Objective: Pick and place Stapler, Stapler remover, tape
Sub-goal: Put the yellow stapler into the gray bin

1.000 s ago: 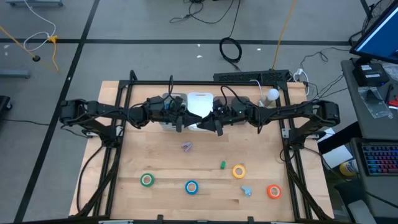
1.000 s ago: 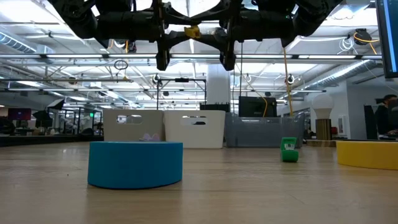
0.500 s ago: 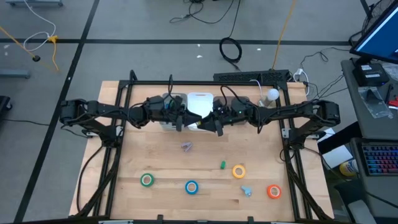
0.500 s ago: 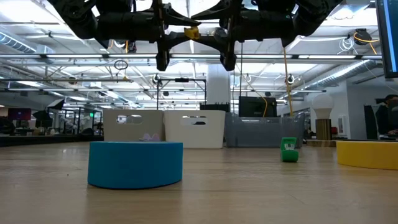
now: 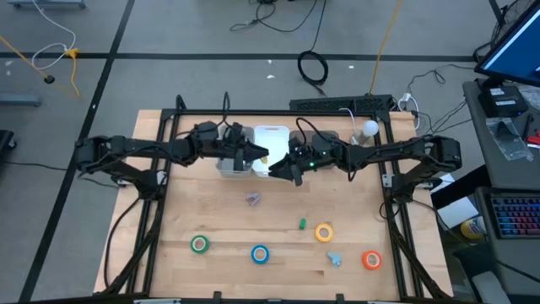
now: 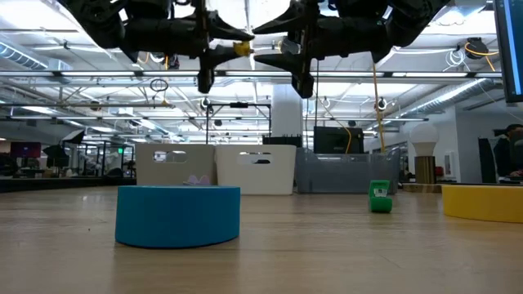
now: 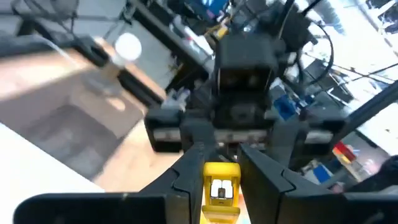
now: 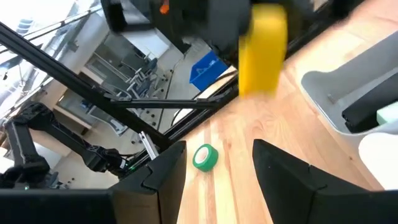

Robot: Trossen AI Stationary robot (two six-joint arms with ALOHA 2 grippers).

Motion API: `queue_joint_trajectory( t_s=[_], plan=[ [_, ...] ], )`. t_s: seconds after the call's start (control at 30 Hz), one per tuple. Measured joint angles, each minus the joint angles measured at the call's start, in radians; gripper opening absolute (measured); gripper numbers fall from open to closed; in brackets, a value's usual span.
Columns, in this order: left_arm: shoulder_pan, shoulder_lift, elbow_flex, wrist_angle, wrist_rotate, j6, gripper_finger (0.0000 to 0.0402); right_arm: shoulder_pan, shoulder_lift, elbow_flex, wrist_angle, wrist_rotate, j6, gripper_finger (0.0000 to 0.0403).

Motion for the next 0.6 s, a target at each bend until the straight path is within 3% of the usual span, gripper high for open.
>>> queue_joint_trajectory(
  t_s=[0.17, 0.43, 0.6],
  plan=[
    [0.057, -0.099, 0.002, -0.246, -0.036, 0.046, 0.0092, 0.000, 0.000, 0.000, -0.035, 0.000, -0.014, 0.0175],
    [0.111, -0.215, 0.001, -0.786, -0.310, 0.020, 0.0092, -0.009, 0.000, 0.000, -0.030, 0.001, -0.055, 0.0175],
    [0.126, -0.211, 0.002, -0.962, -0.423, -0.002, 0.0092, -0.020, 0.000, -0.001, -0.028, 0.001, -0.055, 0.0172]
  ],
)
